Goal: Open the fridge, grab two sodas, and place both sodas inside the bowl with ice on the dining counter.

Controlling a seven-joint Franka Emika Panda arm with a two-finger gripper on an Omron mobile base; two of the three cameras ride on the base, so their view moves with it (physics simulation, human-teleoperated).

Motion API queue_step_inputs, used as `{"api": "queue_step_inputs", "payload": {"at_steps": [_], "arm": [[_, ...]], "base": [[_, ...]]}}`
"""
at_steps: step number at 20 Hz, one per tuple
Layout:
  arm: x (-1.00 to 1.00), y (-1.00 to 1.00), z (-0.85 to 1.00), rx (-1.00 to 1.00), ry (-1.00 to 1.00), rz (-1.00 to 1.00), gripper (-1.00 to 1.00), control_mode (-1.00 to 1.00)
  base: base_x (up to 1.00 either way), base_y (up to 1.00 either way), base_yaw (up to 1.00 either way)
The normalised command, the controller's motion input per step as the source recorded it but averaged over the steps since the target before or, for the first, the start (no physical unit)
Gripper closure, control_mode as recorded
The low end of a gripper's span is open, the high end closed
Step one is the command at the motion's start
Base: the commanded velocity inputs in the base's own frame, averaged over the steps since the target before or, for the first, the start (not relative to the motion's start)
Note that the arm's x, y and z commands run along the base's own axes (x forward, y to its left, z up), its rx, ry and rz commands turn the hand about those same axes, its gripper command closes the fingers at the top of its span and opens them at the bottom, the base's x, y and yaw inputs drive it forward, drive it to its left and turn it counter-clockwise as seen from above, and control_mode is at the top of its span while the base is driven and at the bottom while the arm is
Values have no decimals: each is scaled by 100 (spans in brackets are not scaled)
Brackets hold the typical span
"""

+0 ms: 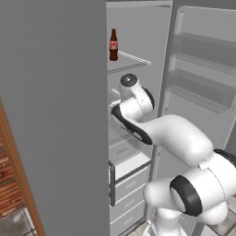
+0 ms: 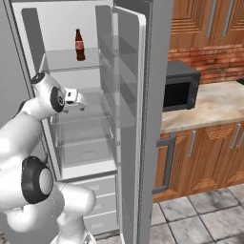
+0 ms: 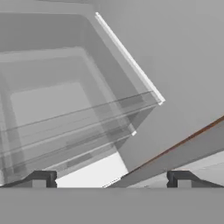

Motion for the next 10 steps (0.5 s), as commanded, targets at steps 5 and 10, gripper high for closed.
{"api": "queue_step_inputs", "payload": {"at_steps": [5, 10], "arm": [[-2, -6, 74, 0, -22, 11, -100, -100], [-1, -3, 83, 6, -17, 10, -100, -100]], "base": [[0, 0, 0], [0, 0, 0]]}}
